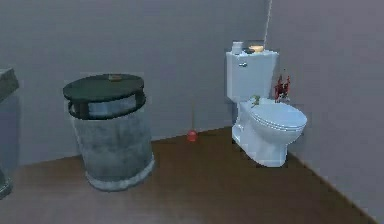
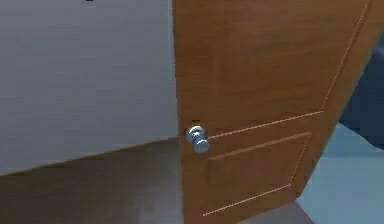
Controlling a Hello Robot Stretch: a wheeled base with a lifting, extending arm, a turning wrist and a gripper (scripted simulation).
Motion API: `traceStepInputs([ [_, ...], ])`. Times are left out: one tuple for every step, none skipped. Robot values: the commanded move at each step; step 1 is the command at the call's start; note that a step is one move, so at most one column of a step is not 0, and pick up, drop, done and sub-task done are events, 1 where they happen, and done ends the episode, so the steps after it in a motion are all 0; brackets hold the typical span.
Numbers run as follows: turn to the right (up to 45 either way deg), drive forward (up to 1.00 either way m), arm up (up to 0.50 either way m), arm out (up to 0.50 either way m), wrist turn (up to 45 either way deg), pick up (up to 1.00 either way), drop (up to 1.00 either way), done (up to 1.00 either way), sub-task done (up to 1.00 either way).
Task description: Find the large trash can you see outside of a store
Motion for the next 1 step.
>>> traceStepInputs([
  [0.0, 0.75, 0.00, 0.00, 0.0, 0.00, 0.00, 0.00, 0.00],
])
